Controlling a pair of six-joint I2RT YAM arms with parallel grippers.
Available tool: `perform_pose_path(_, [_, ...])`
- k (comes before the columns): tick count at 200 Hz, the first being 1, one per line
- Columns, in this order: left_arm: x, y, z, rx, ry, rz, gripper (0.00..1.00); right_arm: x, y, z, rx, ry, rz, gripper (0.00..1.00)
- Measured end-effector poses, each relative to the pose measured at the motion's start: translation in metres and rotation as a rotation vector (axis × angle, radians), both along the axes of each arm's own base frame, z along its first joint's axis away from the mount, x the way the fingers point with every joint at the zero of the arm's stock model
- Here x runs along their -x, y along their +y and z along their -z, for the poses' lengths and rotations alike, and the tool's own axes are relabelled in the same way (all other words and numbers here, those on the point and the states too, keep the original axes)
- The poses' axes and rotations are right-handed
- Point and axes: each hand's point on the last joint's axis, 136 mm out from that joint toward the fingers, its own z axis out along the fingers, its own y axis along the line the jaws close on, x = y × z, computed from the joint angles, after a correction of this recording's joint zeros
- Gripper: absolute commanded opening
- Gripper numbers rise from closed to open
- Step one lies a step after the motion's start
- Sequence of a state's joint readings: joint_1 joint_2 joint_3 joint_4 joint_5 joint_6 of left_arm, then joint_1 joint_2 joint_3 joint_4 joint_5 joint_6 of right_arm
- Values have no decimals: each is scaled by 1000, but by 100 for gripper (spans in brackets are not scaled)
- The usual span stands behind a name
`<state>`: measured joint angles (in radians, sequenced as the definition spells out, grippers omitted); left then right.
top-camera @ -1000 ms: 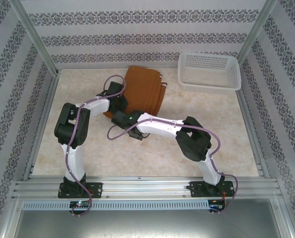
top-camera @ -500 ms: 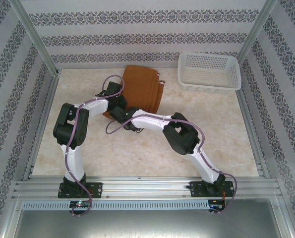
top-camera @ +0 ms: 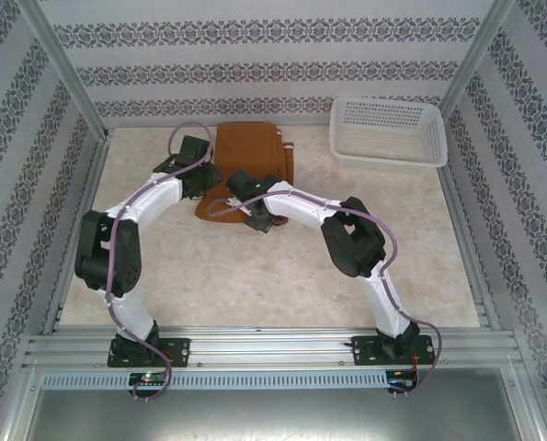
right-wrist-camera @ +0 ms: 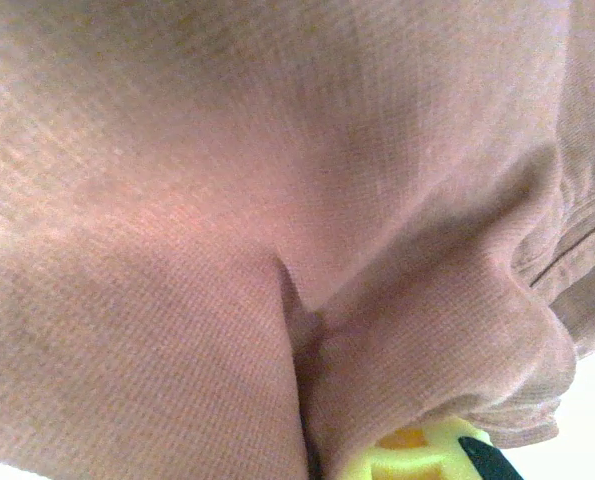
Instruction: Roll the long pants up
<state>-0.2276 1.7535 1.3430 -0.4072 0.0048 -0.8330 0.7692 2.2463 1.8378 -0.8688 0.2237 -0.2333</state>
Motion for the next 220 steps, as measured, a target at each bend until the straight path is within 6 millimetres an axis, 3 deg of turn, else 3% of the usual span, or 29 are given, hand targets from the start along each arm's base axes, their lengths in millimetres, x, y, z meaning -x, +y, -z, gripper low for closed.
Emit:
perform_pose_path(19, [7,16,-30,-15,-47,-35,32,11,0,-15,-69,116,44,0])
perform_pose_path(51, [27,23,-63,-7,-110,-45,28,29,15,-53,-218,277,96,0])
perform_pose_path(71, [46,25,-65,8,-115,-44,23,46,25,-71,-297,382,118,0])
perform_pose_path(89, [63,23,-55,38,-91,-37,18,57,32,-82,-359,490,147,0])
perform_pose_path(112, [81,14,-37,85,-47,-28,0,65,34,-74,-406,630,205,0])
perform_pose_path(150, [86,-23,-29,136,-25,59,0,56,24,-42,-484,852,362,0])
perform_pose_path(190, [60,-48,-10,145,3,95,0,45,12,-24,-545,992,483,0])
perform_pose_path(220, [35,-56,18,130,49,88,0,44,12,-21,-564,1035,505,0])
